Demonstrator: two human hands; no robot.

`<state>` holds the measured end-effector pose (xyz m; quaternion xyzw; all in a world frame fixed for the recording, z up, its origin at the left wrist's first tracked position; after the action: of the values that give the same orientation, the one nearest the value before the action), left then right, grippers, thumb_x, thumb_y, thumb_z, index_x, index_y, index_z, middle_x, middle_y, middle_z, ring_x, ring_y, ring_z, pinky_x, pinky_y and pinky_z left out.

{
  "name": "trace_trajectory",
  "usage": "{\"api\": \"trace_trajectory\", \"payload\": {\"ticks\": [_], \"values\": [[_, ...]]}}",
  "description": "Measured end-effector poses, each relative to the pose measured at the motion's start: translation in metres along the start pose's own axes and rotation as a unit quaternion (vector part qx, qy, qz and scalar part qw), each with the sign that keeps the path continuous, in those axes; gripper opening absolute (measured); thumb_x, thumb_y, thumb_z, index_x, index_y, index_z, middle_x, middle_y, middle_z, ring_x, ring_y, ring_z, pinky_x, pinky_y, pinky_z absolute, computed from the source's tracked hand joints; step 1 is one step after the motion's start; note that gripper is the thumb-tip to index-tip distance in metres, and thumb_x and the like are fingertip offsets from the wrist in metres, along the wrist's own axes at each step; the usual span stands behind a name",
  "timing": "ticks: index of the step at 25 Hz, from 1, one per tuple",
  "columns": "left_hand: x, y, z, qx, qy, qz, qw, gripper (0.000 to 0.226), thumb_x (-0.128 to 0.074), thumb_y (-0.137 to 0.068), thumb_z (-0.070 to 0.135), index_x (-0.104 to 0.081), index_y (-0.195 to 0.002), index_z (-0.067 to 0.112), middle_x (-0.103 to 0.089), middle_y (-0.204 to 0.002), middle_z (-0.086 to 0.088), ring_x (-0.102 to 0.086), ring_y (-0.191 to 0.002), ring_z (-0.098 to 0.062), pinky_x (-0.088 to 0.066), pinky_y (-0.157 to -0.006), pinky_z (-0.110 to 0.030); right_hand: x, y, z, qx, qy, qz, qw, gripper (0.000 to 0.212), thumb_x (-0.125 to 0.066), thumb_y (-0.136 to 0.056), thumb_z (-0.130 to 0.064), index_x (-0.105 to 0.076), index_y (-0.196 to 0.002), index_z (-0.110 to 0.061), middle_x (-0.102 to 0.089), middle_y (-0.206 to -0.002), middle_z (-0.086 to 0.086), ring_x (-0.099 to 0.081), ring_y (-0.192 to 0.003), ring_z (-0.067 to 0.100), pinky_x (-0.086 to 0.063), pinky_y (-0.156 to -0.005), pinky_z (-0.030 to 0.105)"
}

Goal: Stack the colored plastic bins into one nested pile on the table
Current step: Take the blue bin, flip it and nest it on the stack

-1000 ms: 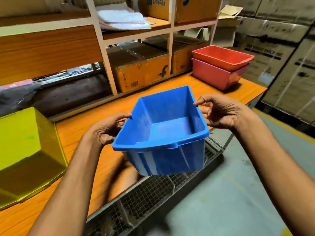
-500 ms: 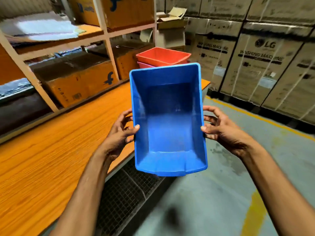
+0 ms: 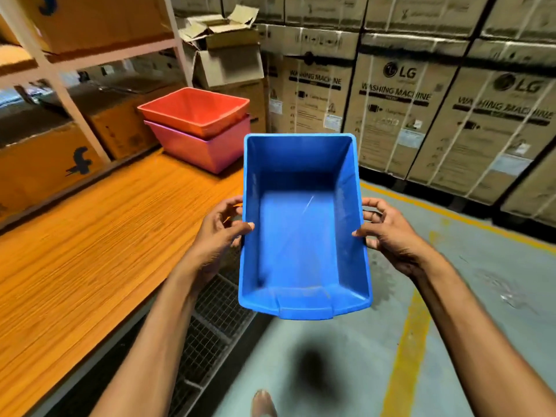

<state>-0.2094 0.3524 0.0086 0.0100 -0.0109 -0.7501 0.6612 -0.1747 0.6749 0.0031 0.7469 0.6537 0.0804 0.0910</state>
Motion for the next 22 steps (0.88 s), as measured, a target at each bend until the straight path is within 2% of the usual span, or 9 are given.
{"api": "trace_trajectory", "payload": {"ticks": [3, 6, 9, 11, 13, 15, 17, 19, 22], "values": [[-0.03, -0.068, -0.003, 0.036, -0.041, 0.021, 0.998, 0.044, -0.056, -0.087, -0.021, -0.059, -0.119, 0.009, -0.062, -0.067, 0.016, -0.057, -0.056, 0.0, -0.043, -0.044, -0.013, 0.023, -0.057, -0.008, -0.074, -0.014, 0.022, 0.997, 0.048, -0.055, -0.077, 0.017, -0.064, -0.105, -0.021, -0.074, -0.08, -0.002, -0.068, -0.072, 0.01, -0.052, -0.074, 0.032], [-0.057, -0.147, -0.002, 0.078, -0.067, 0.033, 0.994, 0.031, -0.052, -0.088, -0.019, -0.059, -0.108, 0.004, -0.058, -0.058, 0.004, -0.051, -0.039, 0.002, -0.044, -0.042, -0.012, 0.038, -0.115, -0.023, -0.125, 0.025, 0.005, 0.992, 0.033, -0.054, -0.08, 0.008, -0.065, -0.097, -0.018, -0.055, -0.082, 0.009, -0.051, -0.064, 0.015, -0.049, -0.07, 0.028], [-0.085, -0.211, 0.019, 0.131, -0.09, -0.014, 0.987, 0.029, -0.05, -0.09, -0.012, -0.061, -0.073, 0.01, -0.053, -0.052, 0.0, -0.046, -0.041, -0.009, -0.039, -0.041, -0.013, 0.059, -0.164, -0.054, -0.159, 0.01, 0.021, 0.987, 0.03, -0.051, -0.079, 0.005, -0.06, -0.099, -0.015, -0.055, -0.084, 0.01, -0.045, -0.058, 0.014, -0.047, -0.059, 0.024], [-0.101, -0.257, 0.035, 0.144, -0.108, -0.036, 0.983, 0.033, -0.05, -0.093, -0.006, -0.057, -0.064, 0.01, -0.047, -0.05, -0.002, -0.038, -0.051, -0.017, -0.038, -0.05, -0.021, 0.077, -0.2, -0.083, -0.177, -0.029, 0.035, 0.983, 0.019, -0.047, -0.082, 0.006, -0.058, -0.088, -0.009, -0.063, -0.065, 0.005, -0.052, -0.044, 0.012, -0.049, -0.046, 0.021], [-0.112, -0.292, 0.054, 0.159, -0.111, -0.036, 0.98, 0.029, -0.051, -0.094, 0.0, -0.058, -0.068, 0.01, -0.046, -0.061, -0.005, -0.037, -0.052, -0.017, -0.04, -0.047, -0.018, 0.09, -0.23, -0.109, -0.19, -0.053, 0.033, 0.98, 0.018, -0.045, -0.085, 0.005, -0.058, -0.087, -0.007, -0.067, -0.065, 0.007, -0.062, -0.05, 0.017, -0.059, -0.05, 0.028], [-0.121, -0.327, 0.066, 0.162, -0.081, -0.036, 0.983, 0.023, -0.051, -0.095, 0.001, -0.061, -0.075, 0.008, -0.051, -0.074, -0.01, -0.041, -0.055, -0.017, -0.041, -0.042, -0.014, 0.102, -0.265, -0.132, -0.182, -0.057, 0.027, 0.981, 0.025, -0.048, -0.085, 0.004, -0.062, -0.102, -0.007, -0.07, -0.098, 0.014, -0.066, -0.087, 0.027, -0.059, -0.09, 0.038], [-0.129, -0.358, 0.075, 0.151, -0.057, -0.022, 0.987, 0.016, -0.054, -0.093, 0.0, -0.066, -0.082, 0.005, -0.053, -0.087, -0.013, -0.048, -0.071, -0.024, -0.046, -0.049, -0.017, 0.11, -0.299, -0.151, -0.17, -0.056, 0.026, 0.984, 0.03, -0.051, -0.085, 0.003, -0.062, -0.111, -0.008, -0.068, -0.114, 0.016, -0.062, -0.102, 0.03, -0.047, -0.111, 0.043], [-0.133, -0.384, 0.082, 0.131, -0.033, -0.003, 0.991, 0.017, -0.059, -0.089, 0.0, -0.07, -0.101, 0.002, -0.058, -0.095, -0.015, -0.052, -0.086, -0.028, -0.052, -0.064, -0.024, 0.116, -0.336, -0.168, -0.147, -0.047, 0.002, 0.988, 0.03, -0.053, -0.085, 0.002, -0.064, -0.112, -0.007, -0.069, -0.115, 0.017, -0.065, -0.099, 0.031, -0.048, -0.11, 0.044], [-0.134, -0.417, 0.096, 0.123, 0.024, 0.054, 0.991, 0.021, -0.062, -0.088, 0.003, -0.071, -0.105, -0.005, -0.072, -0.09, -0.014, -0.067, -0.081, -0.027, -0.058, -0.08, -0.035, 0.118, -0.395, -0.201, -0.121, -0.06, -0.07, 0.988, 0.024, -0.053, -0.085, -0.001, -0.067, -0.104, -0.008, -0.073, -0.096, 0.015, -0.069, -0.073, 0.028, -0.059, -0.074, 0.037]]}}
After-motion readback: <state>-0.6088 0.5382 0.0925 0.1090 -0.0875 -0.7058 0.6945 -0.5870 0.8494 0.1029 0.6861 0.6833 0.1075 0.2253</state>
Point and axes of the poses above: each hand's wrist, its own y-axis away from the middle knuckle, its own x-axis out of the back of the hand, z = x × y, the point moved 4 cm from there along -y, towards the middle knuckle
